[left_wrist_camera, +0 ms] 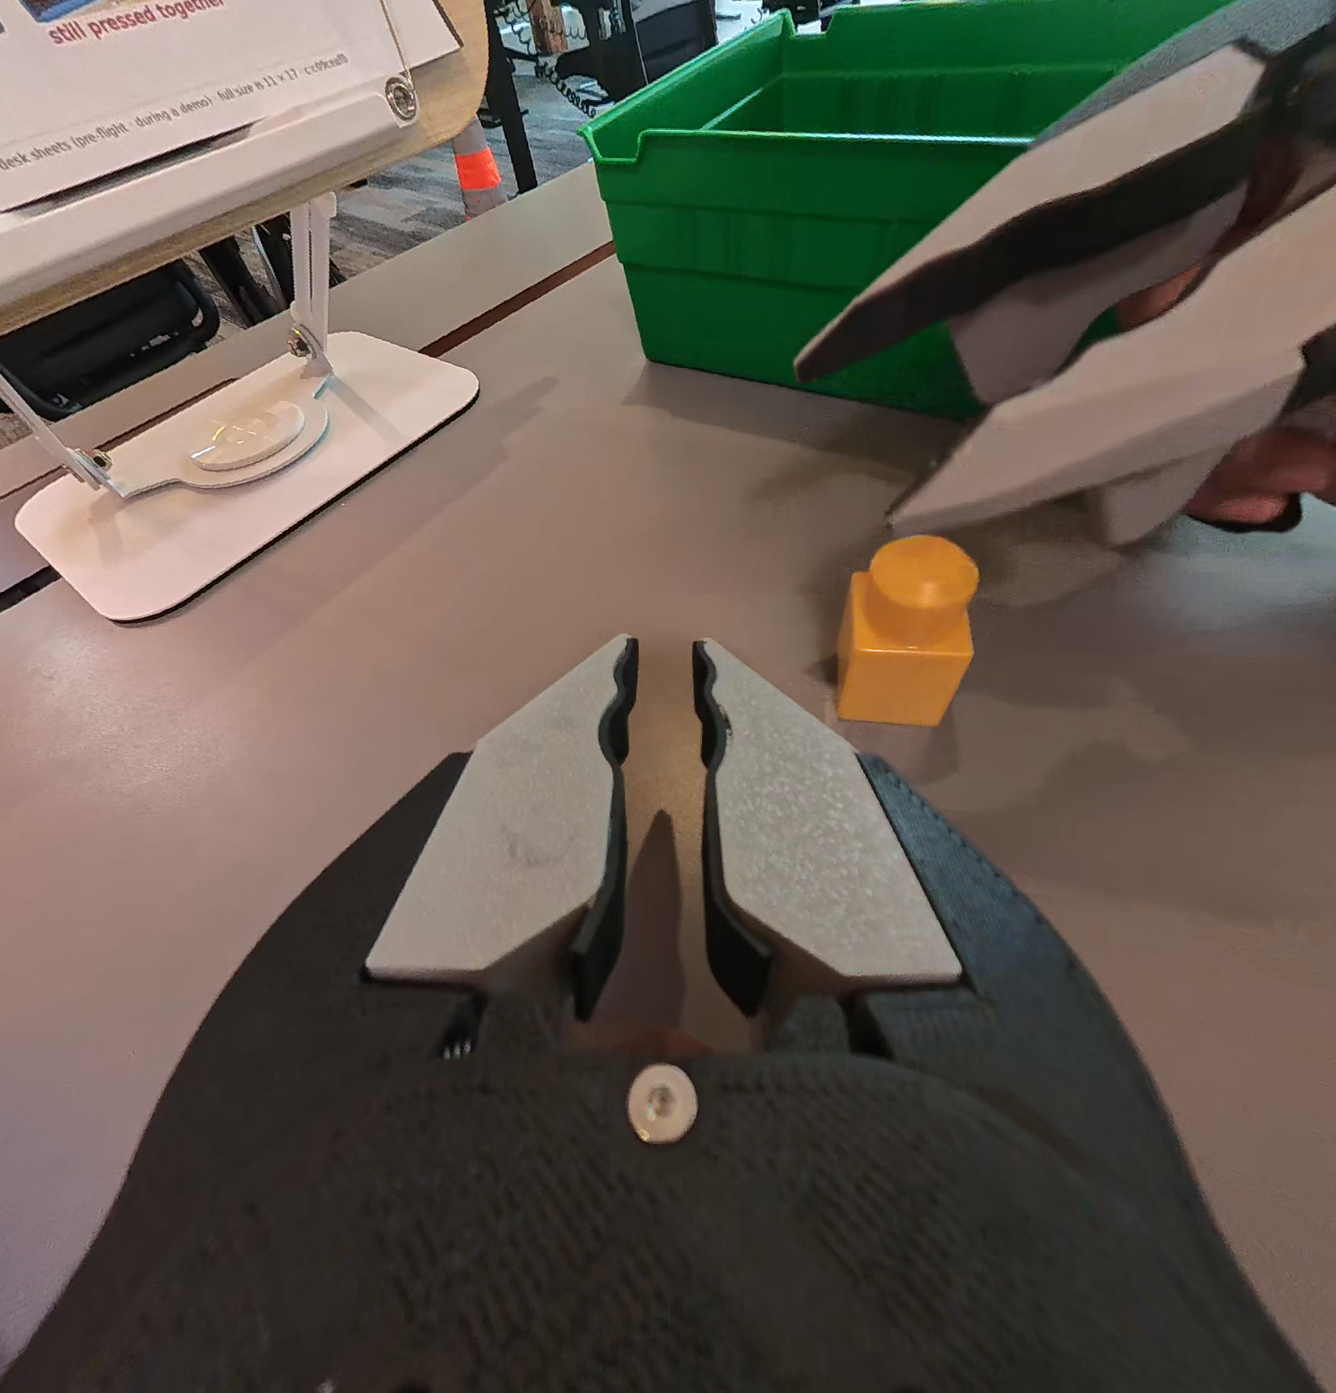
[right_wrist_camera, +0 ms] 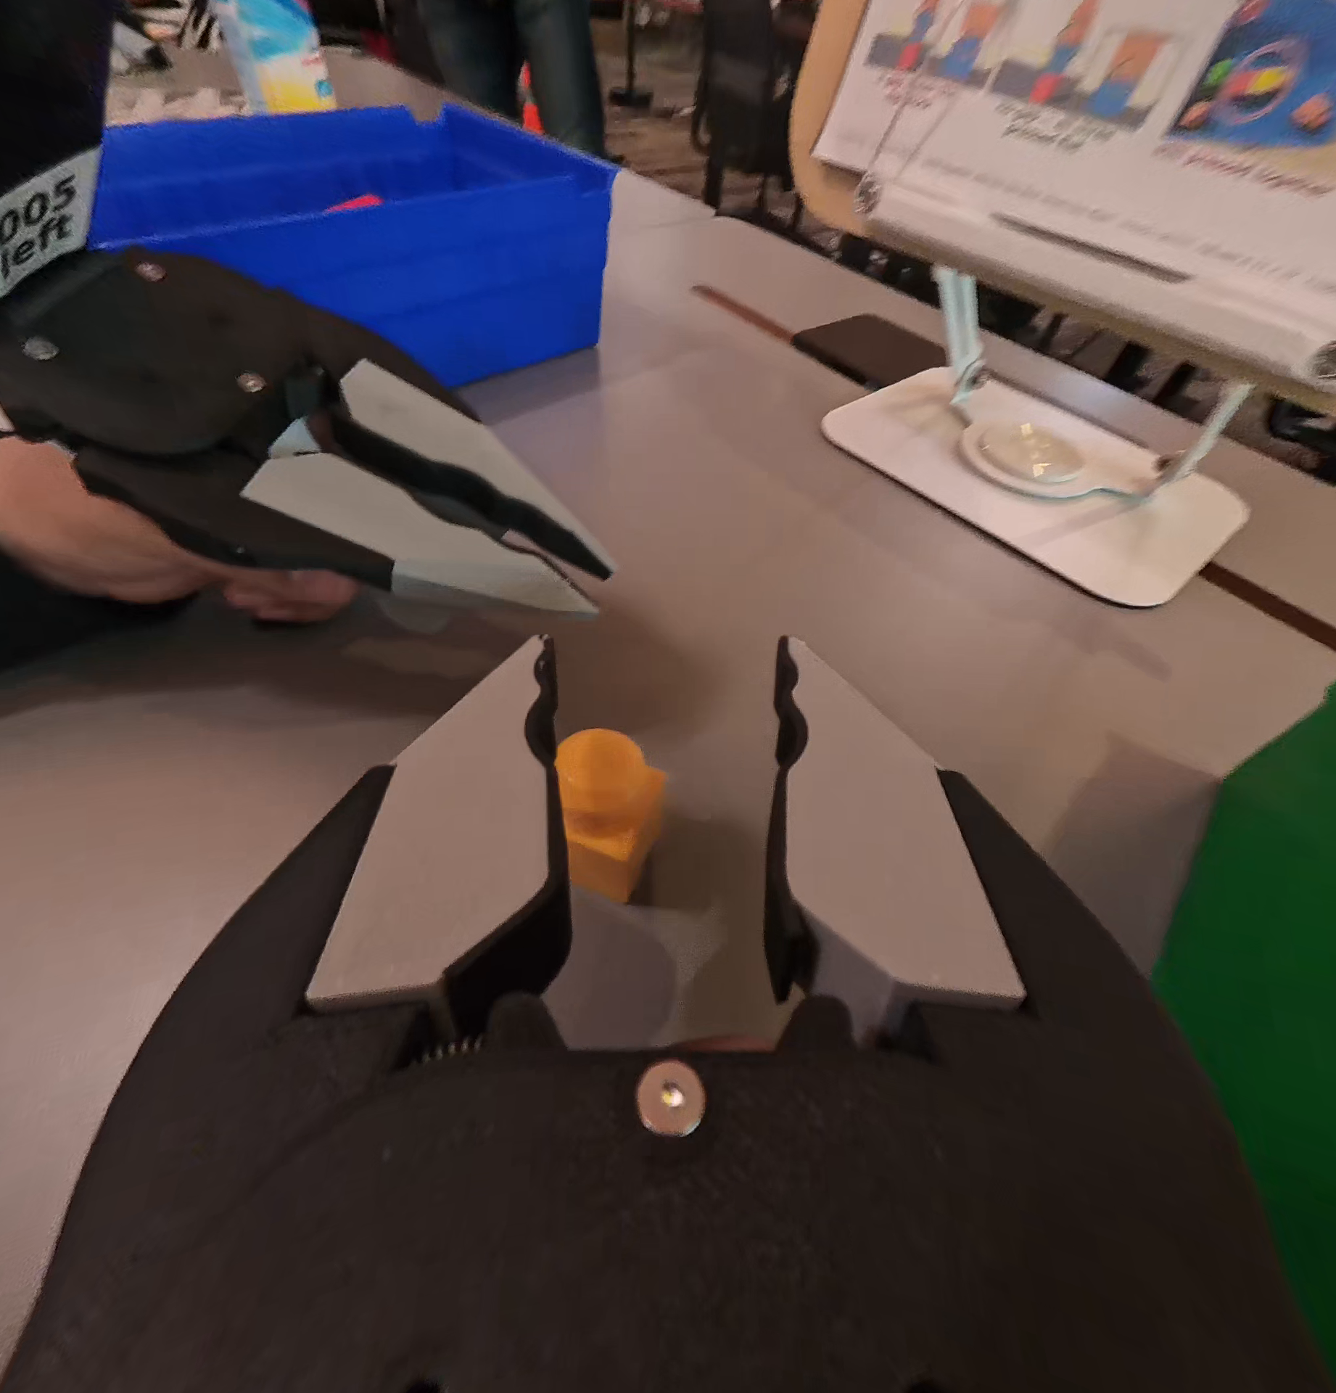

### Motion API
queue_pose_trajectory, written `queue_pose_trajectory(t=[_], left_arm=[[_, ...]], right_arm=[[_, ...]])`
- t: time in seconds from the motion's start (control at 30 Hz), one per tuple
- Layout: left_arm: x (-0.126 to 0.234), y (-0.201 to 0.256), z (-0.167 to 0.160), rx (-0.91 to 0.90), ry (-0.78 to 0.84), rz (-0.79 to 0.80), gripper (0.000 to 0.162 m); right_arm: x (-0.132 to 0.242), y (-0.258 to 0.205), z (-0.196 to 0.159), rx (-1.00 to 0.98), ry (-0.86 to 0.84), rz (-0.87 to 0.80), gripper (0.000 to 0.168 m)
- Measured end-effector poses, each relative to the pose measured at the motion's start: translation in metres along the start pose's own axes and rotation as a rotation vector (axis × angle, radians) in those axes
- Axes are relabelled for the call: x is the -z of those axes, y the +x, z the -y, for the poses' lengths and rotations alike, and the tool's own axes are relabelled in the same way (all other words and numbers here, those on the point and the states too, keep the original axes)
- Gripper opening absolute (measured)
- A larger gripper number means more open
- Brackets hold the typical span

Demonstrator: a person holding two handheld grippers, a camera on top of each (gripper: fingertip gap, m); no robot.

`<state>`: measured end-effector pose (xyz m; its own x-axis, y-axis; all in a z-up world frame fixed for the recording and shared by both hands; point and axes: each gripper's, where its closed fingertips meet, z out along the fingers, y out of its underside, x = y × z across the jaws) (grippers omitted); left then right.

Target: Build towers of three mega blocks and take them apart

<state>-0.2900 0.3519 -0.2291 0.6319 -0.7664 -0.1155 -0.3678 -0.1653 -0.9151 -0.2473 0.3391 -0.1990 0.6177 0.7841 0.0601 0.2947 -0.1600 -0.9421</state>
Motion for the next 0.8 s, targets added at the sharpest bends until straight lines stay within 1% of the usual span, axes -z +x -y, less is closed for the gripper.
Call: queue_pose_trajectory(t=[0.07, 0.1, 0.2, 0.27, 0.33, 0.57, 0.8], left_arm=[[0.000, 0.000, 0.000, -0.001, -0.002, 0.000, 0.012], [0.000, 0.000, 0.000, -0.002, -0.002, -0.001, 0.012], [0.000, 0.001, -0.001, 0.000, -0.004, -0.007, 0.012], [0.000, 0.001, -0.001, 0.001, -0.005, -0.009, 0.012], [-0.001, 0.003, -0.002, 0.001, -0.011, -0.015, 0.012], [-0.002, 0.008, -0.005, -0.032, -0.034, -0.026, 0.013], [-0.003, 0.009, -0.006, -0.030, -0.043, -0.041, 0.013]], right_arm=[[0.003, 0.011, 0.000, -0.004, -0.010, -0.059, 0.049], [0.003, 0.016, -0.004, -0.004, -0.038, -0.083, 0.042], [0.002, 0.016, -0.018, 0.013, -0.144, -0.080, 0.010], [0.004, 0.015, -0.017, 0.013, -0.160, -0.084, 0.000], [0.008, 0.011, -0.014, 0.007, -0.167, -0.087, 0.000], [0.021, -0.007, -0.018, 0.090, -0.290, -0.062, 0.000], [0.013, -0.009, -0.055, 0.043, -0.448, -0.026, 0.000]])
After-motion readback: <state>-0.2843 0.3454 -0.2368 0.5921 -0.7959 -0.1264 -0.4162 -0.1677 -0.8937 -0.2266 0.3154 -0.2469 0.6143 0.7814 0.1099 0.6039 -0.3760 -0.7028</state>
